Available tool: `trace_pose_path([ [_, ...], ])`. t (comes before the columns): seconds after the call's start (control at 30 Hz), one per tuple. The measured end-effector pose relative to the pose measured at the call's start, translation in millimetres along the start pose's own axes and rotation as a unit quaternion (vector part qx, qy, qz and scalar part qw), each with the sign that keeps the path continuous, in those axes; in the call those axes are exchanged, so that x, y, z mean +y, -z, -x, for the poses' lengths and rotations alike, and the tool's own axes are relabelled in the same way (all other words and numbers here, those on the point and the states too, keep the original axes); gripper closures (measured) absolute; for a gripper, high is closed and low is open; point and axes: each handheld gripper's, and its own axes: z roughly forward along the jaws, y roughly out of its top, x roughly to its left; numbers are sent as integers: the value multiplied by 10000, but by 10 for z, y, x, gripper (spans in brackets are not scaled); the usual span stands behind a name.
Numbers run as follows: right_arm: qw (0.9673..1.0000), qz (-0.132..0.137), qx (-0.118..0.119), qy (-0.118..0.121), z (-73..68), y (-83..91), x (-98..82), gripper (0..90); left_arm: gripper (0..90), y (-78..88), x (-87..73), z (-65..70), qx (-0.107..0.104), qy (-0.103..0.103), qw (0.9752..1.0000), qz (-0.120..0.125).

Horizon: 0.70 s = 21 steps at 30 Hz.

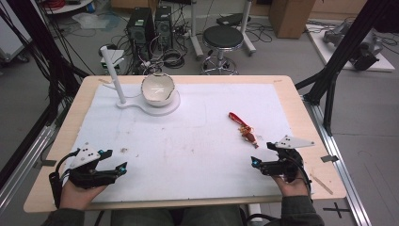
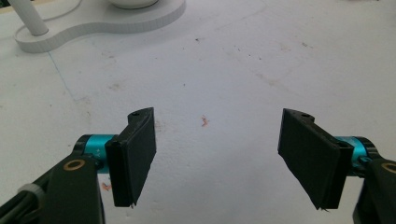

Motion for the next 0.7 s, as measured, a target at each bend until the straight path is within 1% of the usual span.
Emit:
trace_pose_path([
  [0.13,10000,-47,12,10,16,-26,-16,124,281,-23,7,-5,-36,-10,10000,-10],
  [0.3,10000,-49,18,-61,30,-22,-33,124,278,-29,8,-4,-26,-1,10000,-4],
  [0.5,9999,-55,38,-88,41,-45,-36,124,276,-34,11,-9,-33,3,10000,-3],
  [0.7,10000,-62,47,-51,31,-42,-29,124,275,-26,7,4,-23,-23,10000,9],
])
